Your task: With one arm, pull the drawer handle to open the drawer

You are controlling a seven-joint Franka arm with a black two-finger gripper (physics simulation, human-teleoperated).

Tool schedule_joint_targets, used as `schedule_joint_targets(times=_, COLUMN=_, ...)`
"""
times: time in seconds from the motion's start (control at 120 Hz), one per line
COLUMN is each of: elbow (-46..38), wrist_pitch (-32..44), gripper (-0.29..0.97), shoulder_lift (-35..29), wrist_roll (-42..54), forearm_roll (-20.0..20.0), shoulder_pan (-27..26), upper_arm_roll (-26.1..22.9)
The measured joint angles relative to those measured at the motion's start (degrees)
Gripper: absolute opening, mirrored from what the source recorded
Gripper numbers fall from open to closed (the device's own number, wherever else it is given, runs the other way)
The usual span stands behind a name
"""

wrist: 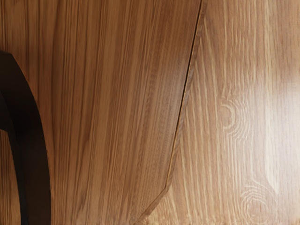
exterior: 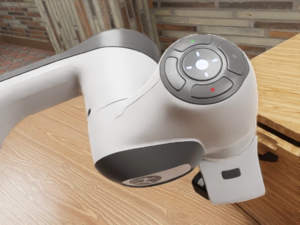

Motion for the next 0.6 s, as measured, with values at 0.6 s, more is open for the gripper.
schedule_joint_targets(times=0.6, elbow=-9.01, wrist_pitch=-4.44, gripper=0.64, shoulder_lift=-21.64, wrist_roll=-0.40, forearm_roll=-1.40, shoulder_pan=-45.81, upper_arm_roll=45.18)
